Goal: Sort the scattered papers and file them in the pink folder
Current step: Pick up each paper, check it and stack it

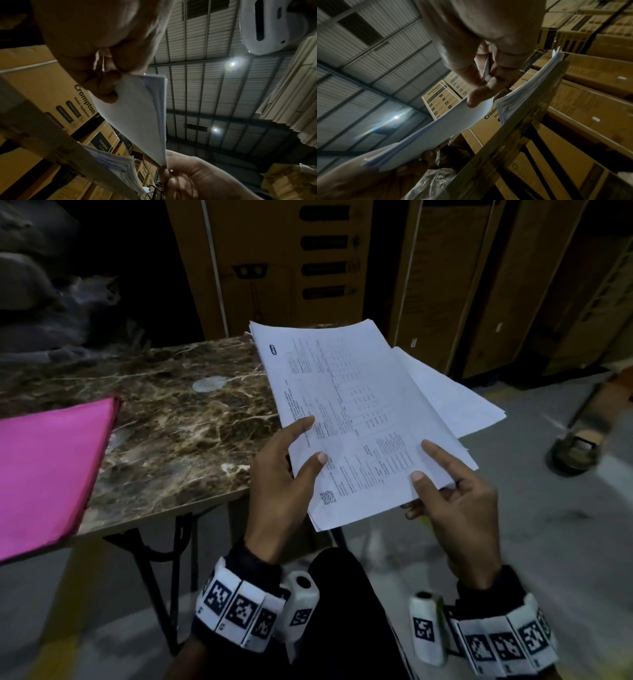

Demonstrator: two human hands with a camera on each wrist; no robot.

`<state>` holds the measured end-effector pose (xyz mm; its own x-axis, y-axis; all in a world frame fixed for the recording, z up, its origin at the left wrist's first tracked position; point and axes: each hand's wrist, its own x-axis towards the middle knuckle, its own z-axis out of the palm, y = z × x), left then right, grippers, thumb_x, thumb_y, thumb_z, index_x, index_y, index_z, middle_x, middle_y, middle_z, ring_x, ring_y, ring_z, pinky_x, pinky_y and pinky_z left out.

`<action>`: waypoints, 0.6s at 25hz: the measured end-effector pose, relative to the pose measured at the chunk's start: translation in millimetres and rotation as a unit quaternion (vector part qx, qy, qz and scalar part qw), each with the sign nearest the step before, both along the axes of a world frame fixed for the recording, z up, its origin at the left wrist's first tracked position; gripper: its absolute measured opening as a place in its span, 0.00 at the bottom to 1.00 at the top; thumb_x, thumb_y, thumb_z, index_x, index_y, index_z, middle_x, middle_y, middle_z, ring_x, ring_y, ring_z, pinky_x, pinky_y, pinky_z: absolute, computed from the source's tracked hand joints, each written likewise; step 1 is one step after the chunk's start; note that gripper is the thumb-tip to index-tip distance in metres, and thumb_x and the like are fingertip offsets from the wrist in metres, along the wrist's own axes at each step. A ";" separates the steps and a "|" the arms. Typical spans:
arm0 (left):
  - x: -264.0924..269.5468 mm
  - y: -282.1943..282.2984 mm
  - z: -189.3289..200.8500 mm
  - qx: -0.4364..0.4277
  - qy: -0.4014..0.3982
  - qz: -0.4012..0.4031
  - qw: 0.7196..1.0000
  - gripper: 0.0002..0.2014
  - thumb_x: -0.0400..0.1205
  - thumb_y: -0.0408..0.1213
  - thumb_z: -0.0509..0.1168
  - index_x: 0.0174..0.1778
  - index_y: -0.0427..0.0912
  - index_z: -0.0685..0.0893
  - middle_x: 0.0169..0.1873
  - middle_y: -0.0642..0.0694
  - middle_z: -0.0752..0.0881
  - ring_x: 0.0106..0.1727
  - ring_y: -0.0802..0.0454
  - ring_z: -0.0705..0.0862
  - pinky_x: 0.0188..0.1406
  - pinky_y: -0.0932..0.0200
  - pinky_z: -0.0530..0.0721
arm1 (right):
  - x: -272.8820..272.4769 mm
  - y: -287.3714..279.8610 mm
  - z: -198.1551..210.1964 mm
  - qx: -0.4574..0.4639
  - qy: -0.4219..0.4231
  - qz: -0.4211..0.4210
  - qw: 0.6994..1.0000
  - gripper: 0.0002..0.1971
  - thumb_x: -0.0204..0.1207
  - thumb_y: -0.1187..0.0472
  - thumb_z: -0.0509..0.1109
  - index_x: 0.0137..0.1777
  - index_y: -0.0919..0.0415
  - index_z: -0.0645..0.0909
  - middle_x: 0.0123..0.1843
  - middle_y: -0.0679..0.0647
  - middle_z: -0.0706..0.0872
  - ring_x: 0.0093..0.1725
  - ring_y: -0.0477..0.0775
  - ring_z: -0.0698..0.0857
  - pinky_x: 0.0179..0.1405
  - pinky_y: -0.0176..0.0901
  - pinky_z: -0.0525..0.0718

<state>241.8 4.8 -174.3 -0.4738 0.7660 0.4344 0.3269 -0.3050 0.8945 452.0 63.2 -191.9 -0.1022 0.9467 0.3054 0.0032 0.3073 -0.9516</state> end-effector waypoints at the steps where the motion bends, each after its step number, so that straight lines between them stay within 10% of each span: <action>1: 3.1 9.9 2.7 0.000 0.003 -0.003 1.000 0.22 0.81 0.31 0.74 0.71 0.47 0.83 0.69 0.57 0.83 0.71 0.59 0.81 0.66 0.47 0.85 | 4.0 7.7 2.2 0.011 0.000 -0.009 1.000 0.22 0.80 0.66 0.73 0.73 0.54 0.81 0.41 0.43 0.93 0.27 0.58 0.89 0.37 0.53 0.91; 5: 18.1 57.8 14.7 -0.013 0.055 0.007 0.998 0.22 0.83 0.37 0.72 0.74 0.45 0.81 0.68 0.55 0.81 0.70 0.57 0.81 0.67 0.46 0.85 | 13.9 52.1 15.3 0.022 0.003 -0.052 0.998 0.22 0.80 0.68 0.73 0.74 0.57 0.80 0.39 0.47 0.93 0.24 0.52 0.87 0.31 0.43 0.90; 11: 26.0 134.7 -2.8 -0.096 0.208 0.037 0.973 0.36 0.83 0.69 0.51 0.82 0.52 0.67 0.78 0.47 0.73 0.78 0.44 0.71 0.74 0.32 0.72 | 23.2 125.1 34.6 0.003 0.007 -0.080 0.997 0.21 0.81 0.68 0.71 0.72 0.54 0.81 0.71 0.46 0.79 0.36 0.54 0.89 0.28 0.41 0.89; 15: 33.1 140.6 -15.5 -0.155 0.240 0.031 0.958 0.40 0.81 0.73 0.39 0.83 0.54 0.64 0.84 0.49 0.66 0.83 0.43 0.63 0.79 0.28 0.60 | 37.3 158.1 31.6 -0.044 -0.044 -0.070 0.996 0.21 0.82 0.70 0.68 0.73 0.55 0.80 0.74 0.53 0.79 0.28 0.46 0.87 0.29 0.41 0.89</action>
<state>274.9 145.4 -189.8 -0.3255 0.8705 0.3692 0.7320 -0.0152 0.6812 489.3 221.3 -160.3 0.0103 0.9761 0.2169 0.1244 0.2139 -0.9689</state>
